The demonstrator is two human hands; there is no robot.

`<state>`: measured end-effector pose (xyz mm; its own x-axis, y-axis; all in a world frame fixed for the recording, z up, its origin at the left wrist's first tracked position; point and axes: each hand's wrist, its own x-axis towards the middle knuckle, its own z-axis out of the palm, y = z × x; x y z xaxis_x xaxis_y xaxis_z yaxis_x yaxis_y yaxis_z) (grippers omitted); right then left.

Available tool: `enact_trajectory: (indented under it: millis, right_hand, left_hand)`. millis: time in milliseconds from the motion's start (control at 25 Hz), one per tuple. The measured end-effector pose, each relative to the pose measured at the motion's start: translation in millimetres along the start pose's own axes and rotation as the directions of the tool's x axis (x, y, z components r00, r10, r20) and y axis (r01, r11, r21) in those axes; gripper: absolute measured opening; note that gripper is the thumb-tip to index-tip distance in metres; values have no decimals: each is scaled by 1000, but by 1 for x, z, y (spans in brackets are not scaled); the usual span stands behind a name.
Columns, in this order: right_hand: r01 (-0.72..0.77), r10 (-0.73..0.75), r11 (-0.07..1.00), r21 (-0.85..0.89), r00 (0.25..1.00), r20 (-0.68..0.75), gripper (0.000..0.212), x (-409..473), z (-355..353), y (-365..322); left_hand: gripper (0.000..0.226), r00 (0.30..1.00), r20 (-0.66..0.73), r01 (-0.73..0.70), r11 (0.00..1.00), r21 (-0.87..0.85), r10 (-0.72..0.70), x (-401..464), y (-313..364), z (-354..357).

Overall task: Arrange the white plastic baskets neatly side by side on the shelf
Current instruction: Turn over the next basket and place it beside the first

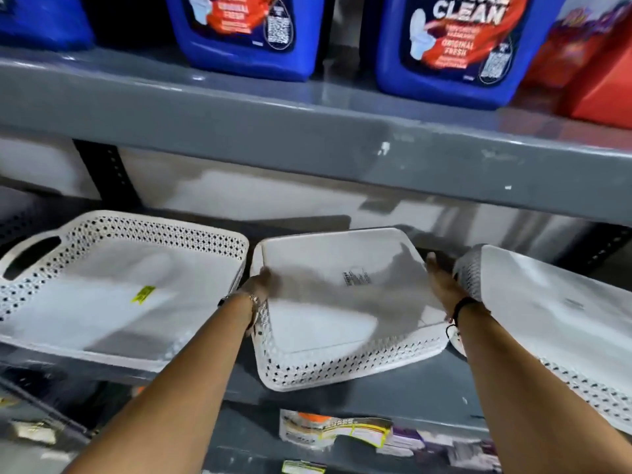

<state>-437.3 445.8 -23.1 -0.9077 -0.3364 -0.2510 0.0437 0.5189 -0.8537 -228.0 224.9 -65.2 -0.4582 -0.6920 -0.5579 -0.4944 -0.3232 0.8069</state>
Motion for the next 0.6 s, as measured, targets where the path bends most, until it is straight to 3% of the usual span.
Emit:
enact_trajectory:
  millis: [80,160,280,320,400,480,520,600]
  right_hand:
    - [-51,52,984,169,999,2,58,3,-5,8]
    - [53,-30,932,358,997,-69,50,-1,-9,6]
    - [174,-48,809,561,972,-232,57,-8,-37,-13]
    - [146,-34,779,610,981,-192,60,-18,-51,-23]
    - [71,-60,759,647,997,-40,52,-27,-75,-36]
    - [17,-67,861,509,995,80,32,-35,-89,-27]
    - [2,-30,928,373,997,68,20,-36,-89,-18]
    - [11,-10,998,64,1000,-20,24,-45,-85,0]
  left_hand:
    - [66,999,-39,14,997,-81,-17,-7,4,1]
    - [71,998,-62,-19,988,-155,9,-25,21,3]
    - [77,981,-11,-178,875,-450,194,-46,66,-1]
    - [77,970,-15,-213,810,-546,245,-53,81,-6]
    - [56,945,-118,-324,819,-474,306,-56,98,-20]
    - [36,931,-200,-358,874,-329,306,-51,95,-31]
    - [30,933,-180,-353,886,-300,311,-57,91,-32]
    - [18,949,-77,-315,940,-129,307,-59,75,-30]
